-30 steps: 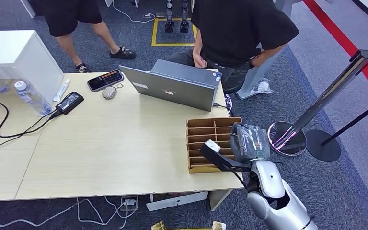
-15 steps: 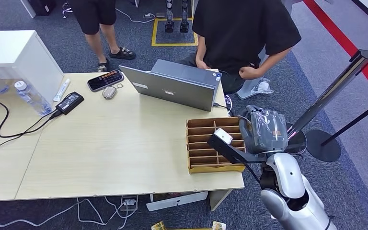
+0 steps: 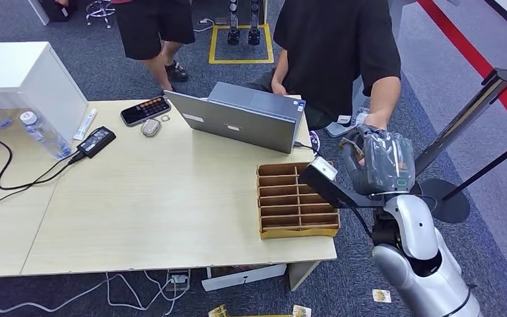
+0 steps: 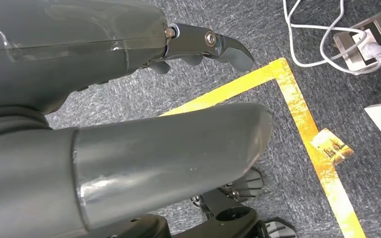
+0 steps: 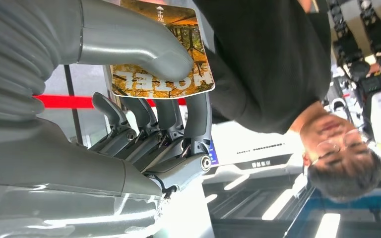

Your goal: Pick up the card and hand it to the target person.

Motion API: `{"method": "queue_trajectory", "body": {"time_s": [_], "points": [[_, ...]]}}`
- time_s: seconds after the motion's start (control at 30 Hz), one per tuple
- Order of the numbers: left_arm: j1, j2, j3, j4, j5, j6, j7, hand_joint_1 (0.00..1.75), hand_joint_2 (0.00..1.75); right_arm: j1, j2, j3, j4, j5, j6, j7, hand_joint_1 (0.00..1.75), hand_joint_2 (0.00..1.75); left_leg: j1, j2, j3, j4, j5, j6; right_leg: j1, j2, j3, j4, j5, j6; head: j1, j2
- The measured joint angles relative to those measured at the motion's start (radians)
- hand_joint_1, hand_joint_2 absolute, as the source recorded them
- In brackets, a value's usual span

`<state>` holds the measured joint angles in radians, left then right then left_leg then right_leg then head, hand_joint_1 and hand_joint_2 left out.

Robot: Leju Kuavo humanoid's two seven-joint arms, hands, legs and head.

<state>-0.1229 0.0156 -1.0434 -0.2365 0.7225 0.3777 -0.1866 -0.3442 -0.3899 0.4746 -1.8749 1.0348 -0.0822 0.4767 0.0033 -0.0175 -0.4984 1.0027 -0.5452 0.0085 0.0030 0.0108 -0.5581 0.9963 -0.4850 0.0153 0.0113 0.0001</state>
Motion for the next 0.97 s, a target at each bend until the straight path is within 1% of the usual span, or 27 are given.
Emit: {"method": "queue_trajectory", "body": {"time_s": [0.23, 0.47, 0.5, 0.53, 0.63, 0.67, 0.7, 0.8, 0.93, 0.97], "points": [[-0.010, 0.000, -0.001, 0.000, -0.017, -0.005, 0.018, 0.00, 0.00, -0.069, -0.014, -0.010, 0.089, -0.020, -0.016, -0.019, 1.42, 1.75, 0.000, 0.000, 0.000, 0.000, 0.000, 0.000, 0.000, 0.000, 0.000, 0.000, 0.000, 0.000, 0.000, 0.000], [-0.015, 0.000, -0.006, 0.000, -0.022, -0.008, 0.020, 0.00, 0.00, -0.082, -0.017, -0.009, 0.179, -0.015, -0.025, -0.023, 1.30, 1.75, 0.000, 0.000, 0.000, 0.000, 0.000, 0.000, 0.000, 0.000, 0.000, 0.000, 0.000, 0.000, 0.000, 0.000], [-0.016, 0.000, -0.007, 0.000, -0.022, -0.008, 0.021, 0.00, 0.00, -0.082, -0.017, -0.009, 0.191, -0.011, -0.025, -0.023, 1.24, 1.75, 0.000, 0.000, 0.000, 0.000, 0.000, 0.000, 0.000, 0.000, 0.000, 0.000, 0.000, 0.000, 0.000, 0.000], [-0.016, 0.000, -0.007, 0.000, -0.023, -0.010, 0.022, 0.00, 0.00, -0.082, -0.016, -0.008, 0.203, -0.008, -0.025, -0.023, 1.01, 1.75, 0.000, 0.000, 0.000, 0.000, 0.000, 0.000, 0.000, 0.000, 0.000, 0.000, 0.000, 0.000, 0.000, 0.000], [-0.017, 0.000, -0.007, 0.000, -0.026, -0.012, 0.023, 0.00, 0.00, -0.078, -0.016, -0.007, 0.234, 0.000, -0.025, -0.025, 0.18, 1.75, 0.000, 0.000, 0.000, 0.000, 0.000, 0.000, 0.000, 0.000, 0.000, 0.000, 0.000, 0.000, 0.000, 0.000], [-0.017, 0.000, -0.007, 0.000, -0.027, -0.013, 0.023, 0.00, 0.00, -0.077, -0.016, -0.007, 0.243, 0.002, -0.025, -0.025, 0.08, 1.75, 0.000, 0.000, 0.000, 0.000, 0.000, 0.000, 0.000, 0.000, 0.000, 0.000, 0.000, 0.000, 0.000, 0.000], [-0.017, 0.000, -0.007, 0.000, -0.028, -0.013, 0.023, 0.00, 0.00, -0.075, -0.016, -0.006, 0.251, 0.004, -0.025, -0.026, 0.02, 1.75, 0.000, 0.000, 0.000, 0.000, 0.000, 0.000, 0.000, 0.000, 0.000, 0.000, 0.000, 0.000, 0.000, 0.000], [-0.017, 0.000, -0.007, 0.000, -0.029, -0.013, 0.024, 0.00, 0.00, -0.071, -0.016, 0.000, 0.275, 0.011, -0.023, -0.026, 0.00, 1.75, 0.000, 0.000, 0.000, 0.000, 0.000, 0.000, 0.000, 0.000, 0.000, 0.000, 0.000, 0.000, 0.000, 0.000], [-0.017, 0.000, -0.007, 0.000, -0.030, -0.013, 0.024, 0.00, 0.00, -0.062, -0.014, 0.005, 0.300, 0.009, -0.020, -0.026, 0.00, 0.00, 0.000, 0.000, 0.000, 0.000, 0.000, 0.000, 0.000, 0.000, 0.000, 0.000, 0.000, 0.000, 0.000, 0.000], [-0.017, 0.000, -0.007, 0.000, -0.030, -0.013, 0.024, 0.00, 0.00, -0.061, -0.014, 0.006, 0.303, 0.008, -0.020, -0.026, 0.00, 0.00, 0.000, 0.000, 0.000, 0.000, 0.000, 0.000, 0.000, 0.000, 0.000, 0.000, 0.000, 0.000, 0.000, 0.000]]}}
